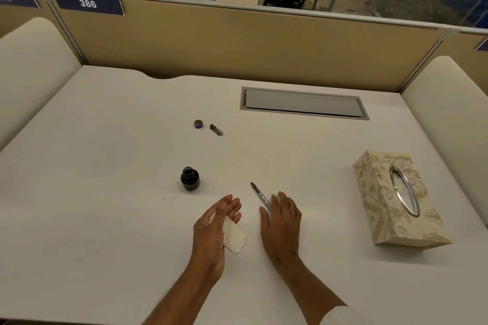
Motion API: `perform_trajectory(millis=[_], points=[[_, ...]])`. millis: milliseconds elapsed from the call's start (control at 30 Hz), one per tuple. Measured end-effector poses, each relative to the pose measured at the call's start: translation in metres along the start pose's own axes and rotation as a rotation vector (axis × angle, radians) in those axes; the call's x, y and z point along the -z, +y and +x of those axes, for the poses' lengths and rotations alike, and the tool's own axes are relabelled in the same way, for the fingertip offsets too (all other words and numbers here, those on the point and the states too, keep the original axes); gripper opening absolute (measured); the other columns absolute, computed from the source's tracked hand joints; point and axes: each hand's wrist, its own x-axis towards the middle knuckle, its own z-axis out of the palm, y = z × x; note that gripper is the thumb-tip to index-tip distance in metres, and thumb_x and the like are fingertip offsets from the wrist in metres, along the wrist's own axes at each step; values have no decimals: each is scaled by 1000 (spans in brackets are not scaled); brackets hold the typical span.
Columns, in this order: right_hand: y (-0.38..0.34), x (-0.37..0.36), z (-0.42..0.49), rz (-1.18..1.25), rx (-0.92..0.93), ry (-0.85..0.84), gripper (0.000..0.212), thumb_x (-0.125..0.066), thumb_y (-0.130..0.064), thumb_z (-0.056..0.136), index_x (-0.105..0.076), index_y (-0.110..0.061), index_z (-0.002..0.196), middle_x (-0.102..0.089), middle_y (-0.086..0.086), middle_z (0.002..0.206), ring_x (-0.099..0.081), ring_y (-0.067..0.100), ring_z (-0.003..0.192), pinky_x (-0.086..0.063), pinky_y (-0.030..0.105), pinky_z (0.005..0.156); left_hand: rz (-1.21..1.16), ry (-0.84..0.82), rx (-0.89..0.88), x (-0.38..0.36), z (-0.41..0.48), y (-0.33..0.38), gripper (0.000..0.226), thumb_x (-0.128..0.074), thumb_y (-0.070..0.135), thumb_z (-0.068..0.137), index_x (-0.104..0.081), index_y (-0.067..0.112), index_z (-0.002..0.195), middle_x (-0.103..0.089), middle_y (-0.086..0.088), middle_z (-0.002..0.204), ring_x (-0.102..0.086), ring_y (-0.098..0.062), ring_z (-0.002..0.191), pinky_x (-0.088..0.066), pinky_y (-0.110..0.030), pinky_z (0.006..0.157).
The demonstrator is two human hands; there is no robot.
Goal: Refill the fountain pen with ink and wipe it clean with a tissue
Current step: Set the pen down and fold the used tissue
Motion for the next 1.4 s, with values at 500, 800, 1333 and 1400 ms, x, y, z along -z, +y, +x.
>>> perform_trajectory(millis=[500, 800, 1333, 1400], points=[[-47, 82, -41, 535, -97, 37, 42, -58, -38, 98, -60, -15, 132, -61, 3, 135, -54, 16, 128, -51, 35, 103, -121, -114, 62, -8, -17, 9, 30, -64, 17, 99, -69, 6, 126, -77, -10, 123, -72, -24, 117, -52, -39, 103], [-49, 165, -92, 861, -223, -136, 40, -44, -56, 97, -62, -36, 127, -62, -25, 124, -57, -8, 114, -51, 12, 79, -90, -189, 4, -24, -79, -4, 31, -56, 21, 104, -66, 11, 131, -73, -6, 131, -67, -22, 125, -45, -43, 112], [72, 288, -217, 1025, -268, -199, 19, -66, -19, 96, -70, -33, 107, -72, -15, 102, -65, -7, 94, -52, 7, 72, -125, -216, -60, -70, -288, -100, 31, -64, 19, 99, -67, 8, 128, -75, -9, 126, -69, -24, 122, -47, -48, 112], [86, 299, -225, 1019, -295, -164, 20, -66, -17, 96, -70, -34, 104, -73, -13, 100, -67, -2, 92, -55, 11, 73, -33, -213, -69, -75, -304, -107, 35, -69, 20, 95, -67, 10, 128, -77, -8, 122, -70, -24, 120, -53, -46, 106]])
